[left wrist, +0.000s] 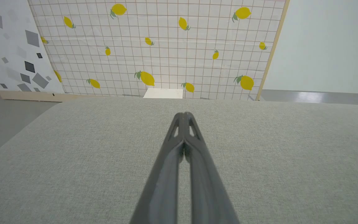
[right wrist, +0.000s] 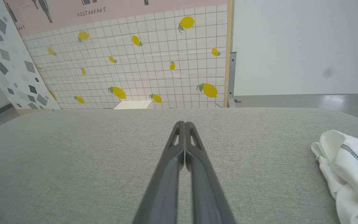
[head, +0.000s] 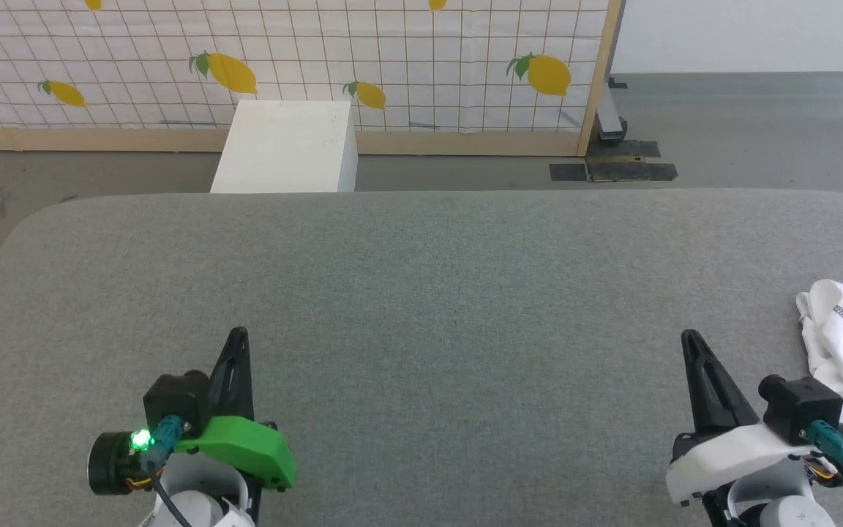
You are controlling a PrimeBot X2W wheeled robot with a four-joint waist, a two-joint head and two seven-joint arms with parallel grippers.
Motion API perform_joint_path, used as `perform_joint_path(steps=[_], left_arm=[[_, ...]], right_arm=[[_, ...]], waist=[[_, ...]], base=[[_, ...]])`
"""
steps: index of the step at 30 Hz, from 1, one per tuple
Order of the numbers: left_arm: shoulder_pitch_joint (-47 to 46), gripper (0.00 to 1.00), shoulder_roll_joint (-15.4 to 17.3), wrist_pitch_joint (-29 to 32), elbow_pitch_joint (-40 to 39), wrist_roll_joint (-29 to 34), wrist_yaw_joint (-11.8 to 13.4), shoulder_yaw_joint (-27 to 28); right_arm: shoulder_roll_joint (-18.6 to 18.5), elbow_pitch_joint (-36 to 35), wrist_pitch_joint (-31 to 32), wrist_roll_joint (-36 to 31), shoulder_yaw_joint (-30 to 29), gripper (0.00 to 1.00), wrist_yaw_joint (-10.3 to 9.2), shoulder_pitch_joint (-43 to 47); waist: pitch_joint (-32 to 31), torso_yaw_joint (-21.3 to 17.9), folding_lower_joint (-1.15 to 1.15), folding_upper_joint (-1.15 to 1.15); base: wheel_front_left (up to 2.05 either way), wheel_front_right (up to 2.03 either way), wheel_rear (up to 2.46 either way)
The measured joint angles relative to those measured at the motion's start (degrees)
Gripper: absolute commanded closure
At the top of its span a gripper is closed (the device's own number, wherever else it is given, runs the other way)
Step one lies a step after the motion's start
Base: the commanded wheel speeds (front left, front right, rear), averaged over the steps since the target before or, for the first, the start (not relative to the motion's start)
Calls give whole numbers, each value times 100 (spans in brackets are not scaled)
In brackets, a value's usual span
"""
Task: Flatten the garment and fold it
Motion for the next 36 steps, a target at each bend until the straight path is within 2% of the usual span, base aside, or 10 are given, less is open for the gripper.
perform_joint_path(steps=[36], left_arm=[[191, 100, -1, 425, -477, 198, 24, 86]], right_arm=[[0, -454, 405, -366, 76, 100, 0, 29]], waist=[[20, -1, 0, 0]], base=[[0, 0, 0]])
